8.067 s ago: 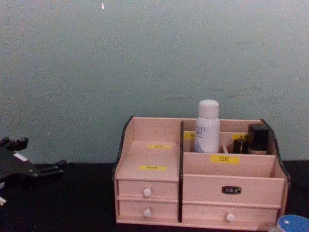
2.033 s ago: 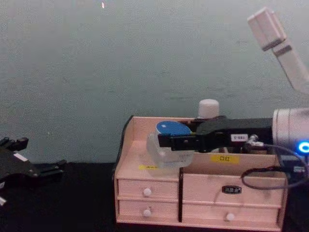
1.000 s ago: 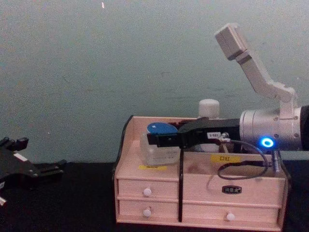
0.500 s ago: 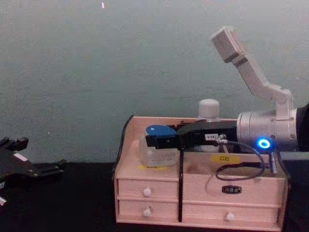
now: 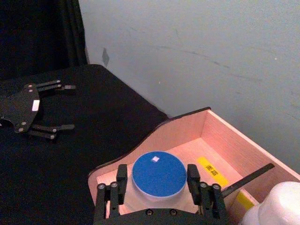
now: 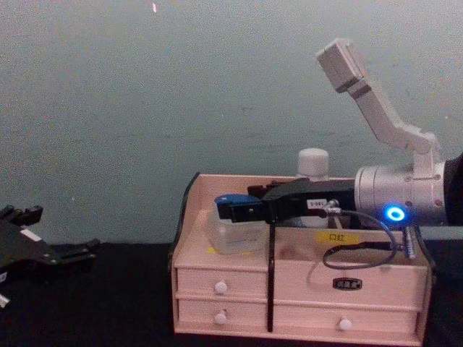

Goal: Pick up the facial cleanser and watermelon frost from the table and place them into the tiered storage box.

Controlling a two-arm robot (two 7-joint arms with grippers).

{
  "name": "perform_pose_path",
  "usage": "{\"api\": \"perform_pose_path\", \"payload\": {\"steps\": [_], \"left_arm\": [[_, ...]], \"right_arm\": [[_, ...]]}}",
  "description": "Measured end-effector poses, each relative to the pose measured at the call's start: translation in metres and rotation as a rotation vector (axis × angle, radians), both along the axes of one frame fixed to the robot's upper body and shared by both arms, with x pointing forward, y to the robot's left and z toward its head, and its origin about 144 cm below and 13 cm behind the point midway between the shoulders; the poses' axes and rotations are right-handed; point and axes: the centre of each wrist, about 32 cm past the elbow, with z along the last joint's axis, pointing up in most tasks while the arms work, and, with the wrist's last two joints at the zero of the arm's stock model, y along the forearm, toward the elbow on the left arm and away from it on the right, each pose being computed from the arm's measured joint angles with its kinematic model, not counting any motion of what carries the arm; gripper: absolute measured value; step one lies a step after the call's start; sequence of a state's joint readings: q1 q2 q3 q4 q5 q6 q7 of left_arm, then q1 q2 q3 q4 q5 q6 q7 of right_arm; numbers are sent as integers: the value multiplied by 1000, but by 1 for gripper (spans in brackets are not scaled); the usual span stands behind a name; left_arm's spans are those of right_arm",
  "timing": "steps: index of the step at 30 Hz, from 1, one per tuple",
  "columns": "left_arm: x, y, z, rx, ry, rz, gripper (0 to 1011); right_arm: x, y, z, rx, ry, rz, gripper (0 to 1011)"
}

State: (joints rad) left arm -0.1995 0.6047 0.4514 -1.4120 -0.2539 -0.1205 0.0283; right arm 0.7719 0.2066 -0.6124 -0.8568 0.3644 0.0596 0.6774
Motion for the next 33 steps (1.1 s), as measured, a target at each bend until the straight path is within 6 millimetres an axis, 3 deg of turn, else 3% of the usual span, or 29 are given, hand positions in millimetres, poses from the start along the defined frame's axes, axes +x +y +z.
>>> {"api": "perform_pose_path", "payload": {"steps": [5, 10, 21, 33], "left_arm": [[0, 0, 0, 0, 0, 0, 1001], [0, 0, 0, 0, 0, 0, 1001], [0, 0, 0, 0, 0, 0, 1001], [0, 0, 0, 0, 0, 0, 1001]], "right_arm": [[0, 0, 0, 0, 0, 0, 928], [0, 0, 0, 0, 0, 0, 1002], [-5, -2, 1, 13, -27, -10, 1002], [-41, -24, 14, 70, -80, 9, 1002]]}}
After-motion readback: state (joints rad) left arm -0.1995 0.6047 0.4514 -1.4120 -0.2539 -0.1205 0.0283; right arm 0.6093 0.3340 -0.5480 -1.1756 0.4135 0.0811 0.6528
